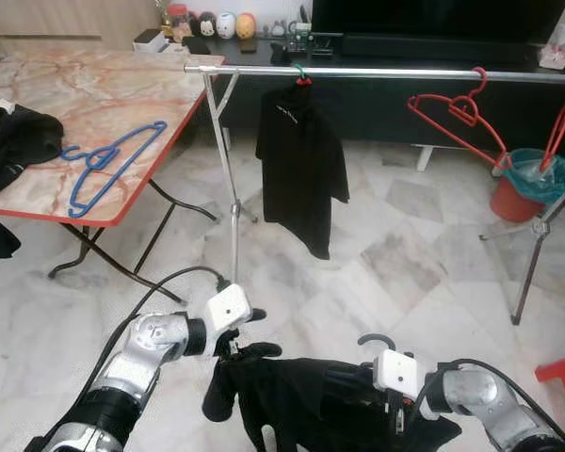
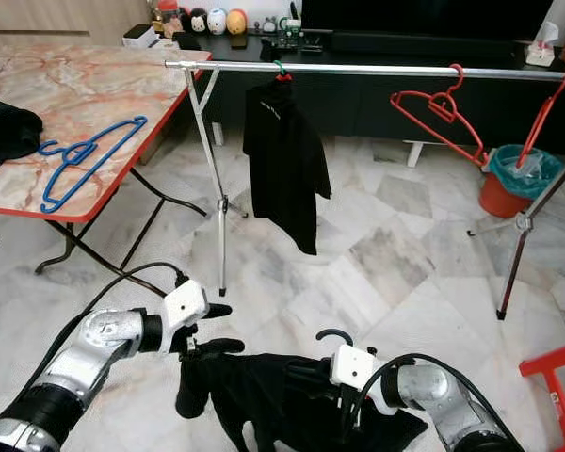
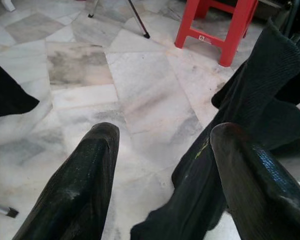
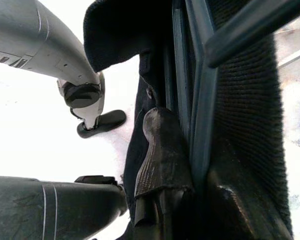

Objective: Hang hanger

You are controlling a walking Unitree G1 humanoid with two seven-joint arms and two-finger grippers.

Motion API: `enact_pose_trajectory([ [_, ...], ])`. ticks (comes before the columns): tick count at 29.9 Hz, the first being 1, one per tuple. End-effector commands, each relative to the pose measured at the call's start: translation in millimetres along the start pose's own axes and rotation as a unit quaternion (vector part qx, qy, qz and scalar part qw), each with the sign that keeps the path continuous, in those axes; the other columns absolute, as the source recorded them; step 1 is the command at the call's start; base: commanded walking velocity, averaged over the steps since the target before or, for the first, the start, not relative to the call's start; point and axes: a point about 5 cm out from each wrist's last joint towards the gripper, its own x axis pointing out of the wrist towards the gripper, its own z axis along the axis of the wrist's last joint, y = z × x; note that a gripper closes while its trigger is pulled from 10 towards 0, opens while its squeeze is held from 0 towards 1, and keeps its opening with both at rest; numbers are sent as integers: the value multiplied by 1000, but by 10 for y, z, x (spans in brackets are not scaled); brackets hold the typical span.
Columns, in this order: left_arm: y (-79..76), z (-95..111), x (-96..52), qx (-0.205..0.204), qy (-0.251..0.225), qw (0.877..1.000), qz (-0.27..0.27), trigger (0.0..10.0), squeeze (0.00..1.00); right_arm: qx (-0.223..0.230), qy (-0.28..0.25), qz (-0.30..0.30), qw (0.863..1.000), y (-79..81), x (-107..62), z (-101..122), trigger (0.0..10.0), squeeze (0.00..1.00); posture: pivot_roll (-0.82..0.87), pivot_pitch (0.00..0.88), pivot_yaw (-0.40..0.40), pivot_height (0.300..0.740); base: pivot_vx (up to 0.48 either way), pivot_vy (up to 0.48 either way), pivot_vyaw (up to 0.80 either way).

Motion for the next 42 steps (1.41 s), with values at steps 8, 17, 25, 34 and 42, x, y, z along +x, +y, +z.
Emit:
enact_pose_trajectory([
  [8, -105, -112, -29, 14, 49, 997, -59, 10000, 0, -14, -20, 5, 1000, -21, 24, 111, 0, 0, -34, 52, 5, 740, 0, 0, 0],
  [17, -103, -117, -19, 17, 49, 997, -60, 10000, 561, -12, -18, 5, 1000, -24, 31, 111, 0, 0, -32, 45, 5, 740, 0, 0, 0],
  [25, -129, -183, -1, 48, 83, 993, -69, 10000, 0, -14, -19, 5, 1000, -31, 29, 125, 0, 0, -34, 37, 9, 740, 0, 0, 0],
  [34, -133, -227, 30, 78, 109, 989, -69, 7686, 0, -14, -20, 4, 1000, -32, 34, 129, 0, 0, -35, 30, 11, 740, 0, 0, 0],
  [42, -111, -154, 78, 69, 76, 993, -50, 3765, 0, -12, -20, 8, 1000, -19, 44, 128, 0, 0, -35, 32, 10, 740, 0, 0, 0],
])
